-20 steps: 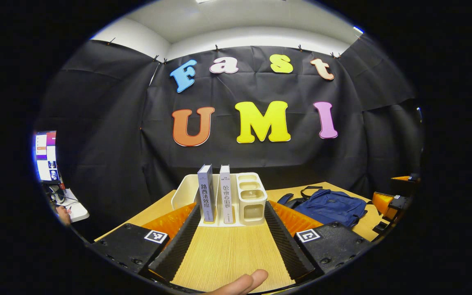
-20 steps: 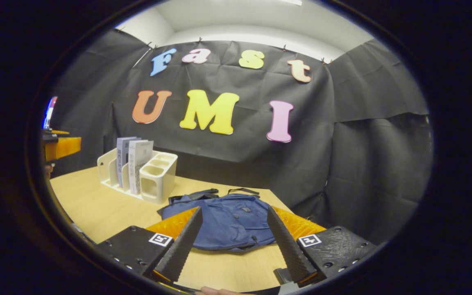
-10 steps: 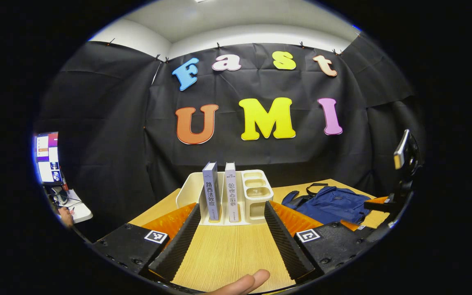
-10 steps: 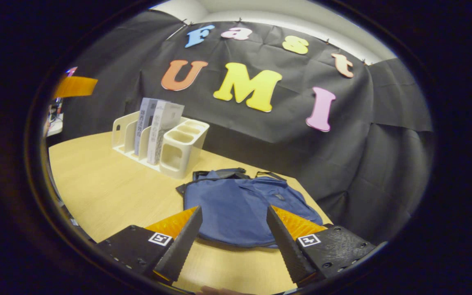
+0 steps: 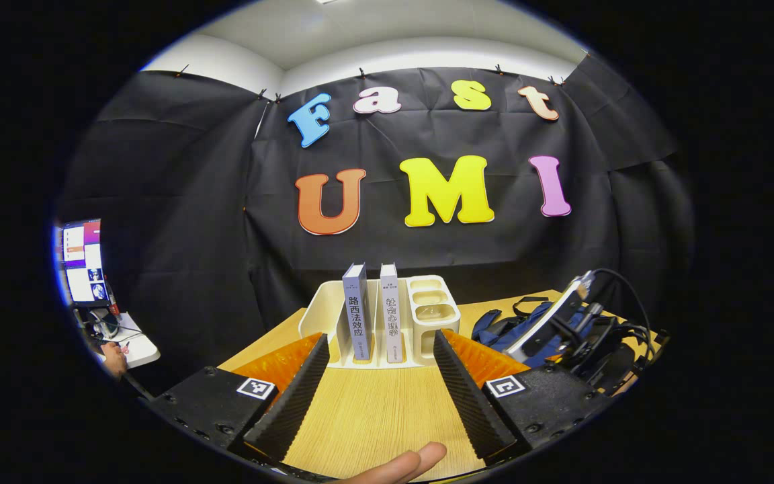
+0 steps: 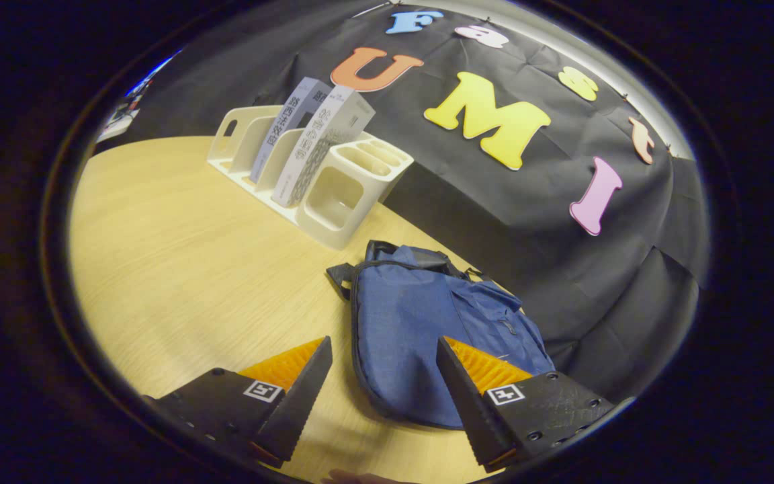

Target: Open the schoolbag, grab two books from the bookshelf and put them into the schoolbag.

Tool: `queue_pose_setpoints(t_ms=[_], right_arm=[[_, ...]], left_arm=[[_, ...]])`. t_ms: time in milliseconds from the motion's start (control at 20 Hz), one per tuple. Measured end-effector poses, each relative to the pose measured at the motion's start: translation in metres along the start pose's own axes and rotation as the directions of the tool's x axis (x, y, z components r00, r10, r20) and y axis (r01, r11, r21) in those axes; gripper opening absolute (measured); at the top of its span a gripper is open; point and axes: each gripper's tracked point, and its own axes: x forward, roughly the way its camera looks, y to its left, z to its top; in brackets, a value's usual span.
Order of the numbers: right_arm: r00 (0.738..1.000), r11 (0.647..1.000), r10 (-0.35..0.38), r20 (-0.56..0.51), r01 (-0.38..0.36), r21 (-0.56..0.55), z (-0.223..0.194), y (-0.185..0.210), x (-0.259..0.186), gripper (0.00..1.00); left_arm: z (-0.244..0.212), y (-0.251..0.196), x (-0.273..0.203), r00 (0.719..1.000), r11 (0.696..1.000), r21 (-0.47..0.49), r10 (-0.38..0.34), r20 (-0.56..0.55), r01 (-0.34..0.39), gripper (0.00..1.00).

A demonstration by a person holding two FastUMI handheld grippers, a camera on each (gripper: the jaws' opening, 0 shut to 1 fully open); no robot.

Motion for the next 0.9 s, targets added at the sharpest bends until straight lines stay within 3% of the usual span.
queue_pose_setpoints(t_ms=[300,350,400,450,500,550,650,700,750,800,850,900], right_arm=[[0.996,0.997,-0.077,-0.050,0.076,-0.032,0.001,-0.029,0.015,0.93],[0.994,0.995,-0.099,-0.049,0.097,-0.034,0.002,-0.037,0.015,0.98],[0.993,0.994,-0.108,-0.044,0.107,-0.034,0.005,-0.043,0.014,0.90],[0.992,0.993,-0.116,-0.042,0.115,-0.036,0.006,-0.046,0.014,0.95],[0.992,0.992,-0.124,-0.040,0.122,-0.038,0.009,-0.048,0.016,0.89],[0.990,0.991,-0.131,-0.042,0.129,-0.046,0.008,-0.049,0.018,0.90],[0.985,0.985,-0.168,-0.037,0.167,-0.039,0.012,-0.058,0.024,0.80],[0.984,0.984,-0.175,-0.028,0.174,-0.036,0.014,-0.059,0.028,0.62],[0.983,0.982,-0.184,-0.022,0.184,-0.035,0.016,-0.062,0.032,0.50],[0.983,0.982,-0.184,-0.012,0.184,-0.033,0.018,-0.064,0.034,0.50],[0.984,0.984,-0.178,-0.008,0.178,-0.029,0.019,-0.065,0.037,0.36],[0.986,0.986,-0.165,-0.003,0.165,-0.017,0.020,-0.065,0.038,0.13]], left_arm=[[-0.001,-0.002,0.000,1.000,1.000,-0.013,-0.014,-0.002,0.014,0.98],[0.001,-0.002,0.000,1.000,1.000,-0.013,-0.014,0.002,0.014,0.98],[0.002,-0.001,-0.001,1.000,1.000,-0.012,-0.013,0.006,0.013,0.98],[0.003,0.001,-0.002,1.000,1.000,-0.012,-0.010,0.010,0.010,0.98],[0.002,0.002,-0.001,1.000,1.000,-0.012,-0.006,0.012,0.006,0.98],[0.003,0.002,-0.001,1.000,1.000,-0.011,-0.005,0.013,0.006,0.98],[0.001,-0.002,0.000,1.000,1.000,-0.013,-0.011,0.008,0.011,0.98],[-0.001,-0.002,0.000,1.000,1.000,-0.019,-0.016,0.002,0.016,0.98],[-0.002,-0.004,0.001,1.000,0.999,-0.027,-0.021,-0.001,0.021,0.98],[-0.002,-0.006,0.000,1.000,0.999,-0.030,-0.024,-0.002,0.024,0.98],[-0.002,-0.006,0.001,1.000,0.999,-0.027,-0.025,-0.003,0.025,0.98],[-0.002,-0.005,0.001,1.000,0.999,-0.023,-0.023,-0.002,0.023,0.98]])
